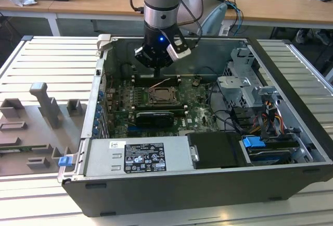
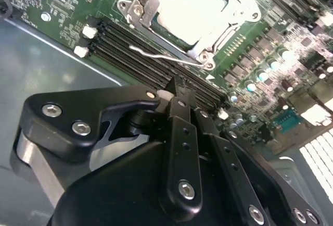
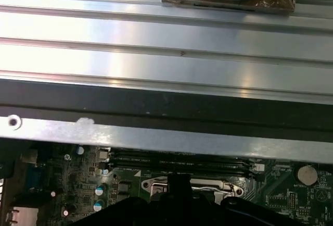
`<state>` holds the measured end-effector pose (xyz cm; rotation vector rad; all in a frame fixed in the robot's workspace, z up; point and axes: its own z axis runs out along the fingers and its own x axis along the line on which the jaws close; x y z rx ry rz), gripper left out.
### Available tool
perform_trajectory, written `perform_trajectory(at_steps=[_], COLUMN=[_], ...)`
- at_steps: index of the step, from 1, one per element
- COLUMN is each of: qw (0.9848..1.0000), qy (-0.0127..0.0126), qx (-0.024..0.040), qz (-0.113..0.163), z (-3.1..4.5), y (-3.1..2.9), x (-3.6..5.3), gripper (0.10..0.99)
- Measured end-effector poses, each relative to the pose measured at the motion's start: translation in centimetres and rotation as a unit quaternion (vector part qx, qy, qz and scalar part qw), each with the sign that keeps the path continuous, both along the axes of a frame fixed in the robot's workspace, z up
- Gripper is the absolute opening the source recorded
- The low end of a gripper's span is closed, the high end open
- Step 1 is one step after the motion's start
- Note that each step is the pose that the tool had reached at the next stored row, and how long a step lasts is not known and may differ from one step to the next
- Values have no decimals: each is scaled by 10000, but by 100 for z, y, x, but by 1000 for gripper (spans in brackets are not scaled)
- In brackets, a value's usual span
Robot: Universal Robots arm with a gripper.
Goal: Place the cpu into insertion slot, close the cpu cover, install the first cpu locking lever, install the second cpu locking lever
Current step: 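Install the first cpu locking lever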
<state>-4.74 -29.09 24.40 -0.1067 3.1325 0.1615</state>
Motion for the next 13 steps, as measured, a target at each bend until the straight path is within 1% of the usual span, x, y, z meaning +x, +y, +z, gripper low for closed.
perform_trajectory(at_steps=[3, 6, 8, 13], qw=[10000, 10000, 10000, 10000], qy=[0, 0, 0, 0], qx=[0, -1, -1, -1], qz=[-1, 0, 20, 75], z=[-39, -54, -78, -120], y=[0, 0, 0, 0], x=[57, 77, 94, 106], gripper=[106, 106, 106, 106])
